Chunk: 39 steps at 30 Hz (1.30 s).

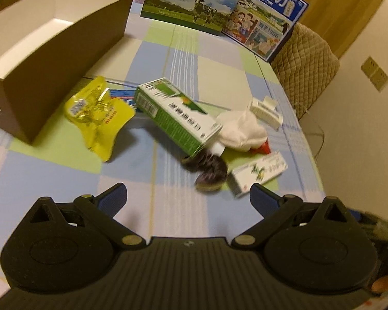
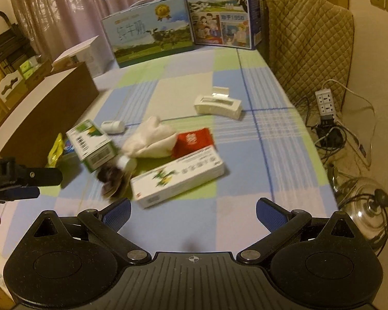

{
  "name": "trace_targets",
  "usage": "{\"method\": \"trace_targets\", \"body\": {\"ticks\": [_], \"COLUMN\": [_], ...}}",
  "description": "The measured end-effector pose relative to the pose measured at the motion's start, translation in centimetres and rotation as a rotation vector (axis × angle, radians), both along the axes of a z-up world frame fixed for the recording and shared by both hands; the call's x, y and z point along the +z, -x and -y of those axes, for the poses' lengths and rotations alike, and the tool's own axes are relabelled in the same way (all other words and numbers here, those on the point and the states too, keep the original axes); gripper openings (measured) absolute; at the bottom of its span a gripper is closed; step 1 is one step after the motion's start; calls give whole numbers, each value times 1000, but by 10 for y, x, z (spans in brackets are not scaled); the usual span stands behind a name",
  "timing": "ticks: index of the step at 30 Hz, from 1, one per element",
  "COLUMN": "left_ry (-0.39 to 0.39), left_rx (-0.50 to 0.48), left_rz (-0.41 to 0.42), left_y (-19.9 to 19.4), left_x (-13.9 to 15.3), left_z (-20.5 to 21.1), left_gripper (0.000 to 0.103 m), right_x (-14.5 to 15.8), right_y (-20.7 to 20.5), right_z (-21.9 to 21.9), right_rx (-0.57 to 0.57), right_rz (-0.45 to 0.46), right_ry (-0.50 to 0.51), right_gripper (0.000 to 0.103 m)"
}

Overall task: Organize objects
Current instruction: 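Grasp the green-white medicine box with the left tool and lift it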

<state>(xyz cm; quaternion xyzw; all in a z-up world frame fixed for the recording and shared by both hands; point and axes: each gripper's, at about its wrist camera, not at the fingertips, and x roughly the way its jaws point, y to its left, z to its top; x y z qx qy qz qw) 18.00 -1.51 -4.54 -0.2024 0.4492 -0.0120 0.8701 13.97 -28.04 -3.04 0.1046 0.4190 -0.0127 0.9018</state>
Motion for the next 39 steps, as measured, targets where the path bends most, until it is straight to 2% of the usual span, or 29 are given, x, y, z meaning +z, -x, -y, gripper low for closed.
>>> {"method": "trace_targets", "body": {"ticks": [13, 21, 25, 27, 29, 36, 38, 39], "left_ry": [128, 174, 229, 240, 262, 288, 312, 336], "left_rx": [159, 257, 303, 321, 326, 359, 366, 369], "left_rz": [-22, -21, -25, -27, -23, -5, 12, 20], "left_y": [-67, -88, -95, -98, -102, -104, -102, -101], "left_x": [-27, -48, -59, -62, -65, -66, -65, -64], "left_z": [-10, -20, -27, -29, -32, -36, -39, -40], "left_gripper": [91, 89, 83, 78, 65, 56, 43, 40], "right_x": [-3, -9, -13, -15, -17, -18, -19, -19], "right_y": [-38, -46, -46, -47, -47, -46, -45, -44], "right_z": [37, 54, 61, 65, 67, 71, 73, 74], "right_rx": [-10, -13, -15, -15, -18, -20, -23, -25], "right_rz": [8, -7, -18, -21, -23, -25, -24, -24], "right_ry": [8, 12, 12, 12, 12, 6, 3, 2], "right_gripper": [101, 101, 101, 101, 101, 101, 101, 101]}}
